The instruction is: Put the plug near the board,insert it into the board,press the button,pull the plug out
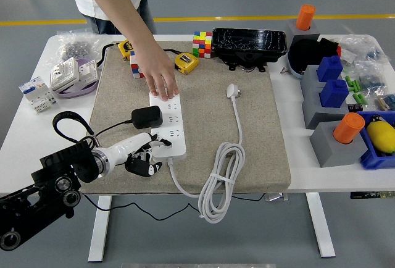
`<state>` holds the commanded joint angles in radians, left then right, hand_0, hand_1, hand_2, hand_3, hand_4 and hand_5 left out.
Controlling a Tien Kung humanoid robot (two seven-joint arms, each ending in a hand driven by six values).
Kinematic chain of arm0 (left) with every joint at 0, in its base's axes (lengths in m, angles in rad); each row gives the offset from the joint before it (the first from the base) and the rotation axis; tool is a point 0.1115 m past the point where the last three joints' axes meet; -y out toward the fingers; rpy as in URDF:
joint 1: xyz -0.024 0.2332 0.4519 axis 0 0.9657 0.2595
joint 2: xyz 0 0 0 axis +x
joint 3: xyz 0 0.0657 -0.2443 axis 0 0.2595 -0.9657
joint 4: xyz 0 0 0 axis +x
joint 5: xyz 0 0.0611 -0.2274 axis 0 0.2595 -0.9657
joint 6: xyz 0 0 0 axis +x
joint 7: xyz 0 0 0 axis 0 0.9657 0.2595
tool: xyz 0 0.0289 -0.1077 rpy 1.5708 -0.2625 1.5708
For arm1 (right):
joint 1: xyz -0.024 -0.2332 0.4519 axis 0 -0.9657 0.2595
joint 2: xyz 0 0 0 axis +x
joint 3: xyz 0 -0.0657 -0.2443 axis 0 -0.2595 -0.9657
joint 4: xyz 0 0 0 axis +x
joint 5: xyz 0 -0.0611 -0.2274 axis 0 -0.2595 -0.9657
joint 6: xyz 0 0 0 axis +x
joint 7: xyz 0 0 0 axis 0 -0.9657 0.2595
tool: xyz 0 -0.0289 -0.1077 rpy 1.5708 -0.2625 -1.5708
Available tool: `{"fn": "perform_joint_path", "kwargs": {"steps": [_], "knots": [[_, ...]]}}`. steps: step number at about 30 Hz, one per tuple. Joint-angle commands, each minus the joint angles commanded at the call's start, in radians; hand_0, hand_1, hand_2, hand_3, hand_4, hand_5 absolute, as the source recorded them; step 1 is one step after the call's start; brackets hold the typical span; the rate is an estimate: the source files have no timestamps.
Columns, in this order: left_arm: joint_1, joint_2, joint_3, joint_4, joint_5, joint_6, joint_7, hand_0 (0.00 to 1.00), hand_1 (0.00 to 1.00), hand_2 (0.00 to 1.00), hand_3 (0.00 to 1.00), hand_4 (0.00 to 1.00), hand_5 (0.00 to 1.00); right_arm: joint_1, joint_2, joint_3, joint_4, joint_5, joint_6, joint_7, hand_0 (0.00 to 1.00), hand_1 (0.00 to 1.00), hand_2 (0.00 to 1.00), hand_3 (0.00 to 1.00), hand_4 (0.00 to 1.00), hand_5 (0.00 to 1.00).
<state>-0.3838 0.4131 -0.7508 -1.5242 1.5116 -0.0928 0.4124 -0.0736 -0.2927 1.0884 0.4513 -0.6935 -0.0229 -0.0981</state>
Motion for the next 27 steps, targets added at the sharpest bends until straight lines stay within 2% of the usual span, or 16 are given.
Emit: {"fn": "perform_joint_path", "kwargs": {"steps": [1, 6, 7, 12, 13, 15, 18, 19, 24, 25, 27], "knots": [[0.000, -0.001, -0.003, 0.003, 0.001, 0.021, -0.029, 0.125, 0.063, 0.242, 0.681, 0.759, 0.006, 0.000, 0.000, 0.000, 0.001, 0.000, 0.000, 0.000, 0.668, 0.683, 0.694, 0.601, 0.934, 0.535], [-0.005, -0.008, -0.009, 0.045, -0.021, 0.166, -0.188, 0.125, 0.063, 0.242, 0.681, 0.759, 0.006, 0.002, 0.000, -0.002, 0.002, 0.001, 0.000, 0.001, 0.668, 0.683, 0.694, 0.601, 0.934, 0.535], [-0.007, -0.010, -0.011, 0.055, -0.024, 0.194, -0.213, 0.213, 0.154, 0.364, 0.620, 0.801, 0.068, 0.002, 0.000, -0.002, 0.002, 0.001, 0.000, 0.001, 0.668, 0.683, 0.694, 0.601, 0.935, 0.536], [-0.021, -0.021, -0.017, 0.096, -0.042, 0.298, -0.293, 0.213, 0.154, 0.364, 0.620, 0.801, 0.068, 0.000, 0.001, -0.004, 0.000, 0.002, 0.000, 0.000, 0.668, 0.683, 0.694, 0.601, 0.935, 0.536], [-0.024, -0.024, -0.018, 0.103, -0.041, 0.314, -0.305, 0.305, 0.316, 0.492, 0.586, 0.832, 0.129, -0.001, 0.001, -0.004, 0.000, 0.003, 0.000, 0.000, 0.668, 0.683, 0.694, 0.602, 0.935, 0.535], [-0.034, -0.034, -0.019, 0.123, -0.034, 0.353, -0.327, 0.305, 0.316, 0.492, 0.586, 0.832, 0.129, -0.001, 0.000, -0.005, -0.001, 0.003, 0.000, 0.000, 0.668, 0.683, 0.694, 0.602, 0.935, 0.535], [-0.053, -0.050, -0.017, 0.159, -0.002, 0.385, -0.338, 0.305, 0.316, 0.492, 0.586, 0.832, 0.129, 0.000, 0.000, -0.005, 0.000, 0.004, 0.000, 0.000, 0.668, 0.683, 0.694, 0.602, 0.935, 0.535], [-0.060, -0.057, -0.016, 0.175, 0.019, 0.390, -0.338, 0.532, 0.622, 0.568, 0.606, 0.884, 0.153, 0.001, 0.000, -0.005, 0.000, 0.004, 0.000, 0.000, 0.668, 0.683, 0.694, 0.602, 0.935, 0.535], [-0.089, -0.082, -0.003, 0.246, 0.068, 0.396, -0.338, 0.532, 0.622, 0.568, 0.606, 0.884, 0.153, 0.001, 0.000, -0.005, 0.000, 0.005, 0.000, 0.000, 0.668, 0.683, 0.694, 0.602, 0.935, 0.535], [-0.092, -0.084, -0.002, 0.253, 0.072, 0.400, -0.340, 0.749, 0.776, 0.745, 0.716, 0.929, 0.183, 0.001, 0.000, -0.005, 0.000, 0.005, 0.000, 0.000, 0.668, 0.683, 0.694, 0.602, 0.936, 0.537], [-0.100, -0.093, 0.003, 0.280, 0.093, 0.398, -0.331, 0.749, 0.776, 0.745, 0.716, 0.929, 0.183, 0.001, 0.000, -0.006, -0.001, 0.006, 0.000, 0.000, 0.668, 0.683, 0.694, 0.602, 0.936, 0.537]]}}
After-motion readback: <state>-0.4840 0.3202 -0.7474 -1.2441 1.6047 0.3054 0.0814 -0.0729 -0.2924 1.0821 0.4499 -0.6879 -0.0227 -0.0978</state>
